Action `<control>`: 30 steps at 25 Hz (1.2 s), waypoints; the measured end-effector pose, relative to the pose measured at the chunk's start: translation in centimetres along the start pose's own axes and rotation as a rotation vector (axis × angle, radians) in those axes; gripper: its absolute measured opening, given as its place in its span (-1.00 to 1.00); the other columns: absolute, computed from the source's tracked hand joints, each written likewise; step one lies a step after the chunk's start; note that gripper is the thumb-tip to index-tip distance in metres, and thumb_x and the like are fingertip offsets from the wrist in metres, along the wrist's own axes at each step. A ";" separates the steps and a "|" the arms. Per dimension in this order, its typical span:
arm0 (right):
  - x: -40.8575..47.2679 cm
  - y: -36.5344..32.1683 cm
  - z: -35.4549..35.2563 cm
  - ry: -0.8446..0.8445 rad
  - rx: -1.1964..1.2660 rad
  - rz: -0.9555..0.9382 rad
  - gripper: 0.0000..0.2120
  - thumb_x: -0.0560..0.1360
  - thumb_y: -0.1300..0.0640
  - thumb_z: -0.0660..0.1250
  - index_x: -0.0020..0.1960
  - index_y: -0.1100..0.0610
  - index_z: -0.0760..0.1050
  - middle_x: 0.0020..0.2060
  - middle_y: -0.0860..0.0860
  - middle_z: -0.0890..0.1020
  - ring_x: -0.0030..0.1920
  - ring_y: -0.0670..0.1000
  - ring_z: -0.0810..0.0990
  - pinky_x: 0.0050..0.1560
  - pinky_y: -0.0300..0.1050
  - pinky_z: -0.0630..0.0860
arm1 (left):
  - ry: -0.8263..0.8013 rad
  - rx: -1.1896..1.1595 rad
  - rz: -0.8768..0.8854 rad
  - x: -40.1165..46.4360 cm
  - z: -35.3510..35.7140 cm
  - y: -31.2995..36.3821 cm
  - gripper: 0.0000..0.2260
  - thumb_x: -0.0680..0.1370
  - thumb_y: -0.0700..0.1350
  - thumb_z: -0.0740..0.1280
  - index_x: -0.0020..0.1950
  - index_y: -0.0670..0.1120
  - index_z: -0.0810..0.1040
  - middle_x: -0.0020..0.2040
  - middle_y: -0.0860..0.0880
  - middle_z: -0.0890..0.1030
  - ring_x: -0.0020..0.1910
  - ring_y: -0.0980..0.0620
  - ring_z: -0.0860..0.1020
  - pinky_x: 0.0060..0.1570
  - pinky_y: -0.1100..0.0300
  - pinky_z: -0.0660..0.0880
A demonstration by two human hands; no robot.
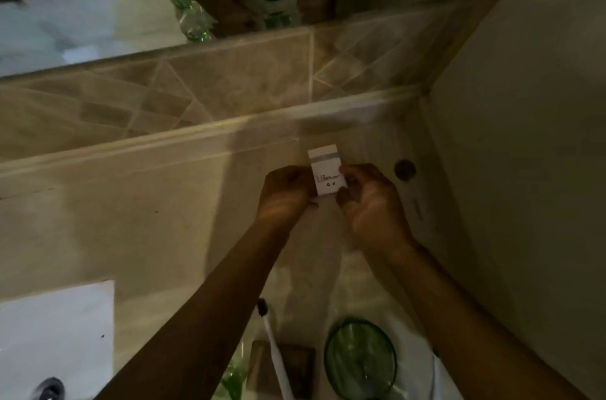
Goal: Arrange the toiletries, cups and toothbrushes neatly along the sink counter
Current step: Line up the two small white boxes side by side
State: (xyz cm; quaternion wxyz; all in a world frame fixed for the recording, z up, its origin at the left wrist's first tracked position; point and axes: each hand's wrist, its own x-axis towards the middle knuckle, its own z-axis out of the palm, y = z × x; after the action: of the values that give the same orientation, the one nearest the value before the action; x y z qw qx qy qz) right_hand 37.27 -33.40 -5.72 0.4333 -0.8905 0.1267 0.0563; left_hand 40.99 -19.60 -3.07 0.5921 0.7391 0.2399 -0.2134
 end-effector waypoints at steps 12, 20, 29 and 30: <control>2.1 -0.8 0.6 0.014 0.012 0.039 -0.63 0.54 0.18 0.36 0.34 0.13 0.47 0.32 0.07 0.52 0.33 0.08 0.50 0.27 -0.08 0.53 | 0.047 0.104 0.045 2.3 0.4 0.1 -0.78 0.61 -0.08 0.28 0.18 0.07 0.66 0.00 0.02 0.71 -0.17 0.03 0.65 -0.18 0.11 0.62; 2.3 -0.5 1.4 0.002 0.028 0.072 -0.54 0.50 0.16 0.38 0.39 0.04 0.43 0.34 0.03 0.52 0.36 0.13 0.46 0.31 0.13 0.51 | 0.050 0.098 0.049 2.5 0.5 -0.2 -0.73 0.62 -0.10 0.28 0.28 0.02 0.62 0.05 -0.04 0.71 -0.30 0.08 0.61 -0.27 0.16 0.54; -1.6 -1.9 -1.7 0.007 0.151 0.139 -0.49 0.52 0.14 0.35 0.40 -0.19 0.34 0.33 -0.06 0.50 0.29 -0.07 0.49 0.24 -0.08 0.53 | 0.138 0.200 0.080 -1.2 -0.8 -0.9 -0.73 0.58 -0.10 0.31 0.27 0.04 0.57 0.03 0.01 0.63 -0.08 -0.04 0.67 -0.03 -0.05 0.66; -2.5 -1.7 -2.6 0.027 0.130 0.153 -0.54 0.52 0.14 0.34 0.39 -0.13 0.40 0.29 -0.07 0.53 0.22 -0.11 0.52 0.20 -0.13 0.54 | 0.122 0.175 0.101 -2.8 -1.4 -0.8 -0.78 0.59 -0.12 0.30 0.21 0.01 0.60 0.00 -0.01 0.65 -0.15 -0.01 0.68 -0.11 -0.02 0.67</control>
State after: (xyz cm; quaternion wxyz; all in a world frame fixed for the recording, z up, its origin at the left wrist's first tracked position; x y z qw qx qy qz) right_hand 35.31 -33.98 -2.30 0.4829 -0.8489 0.2034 0.0688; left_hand 38.32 -18.34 -1.77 0.5196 0.8108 0.2183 -0.1578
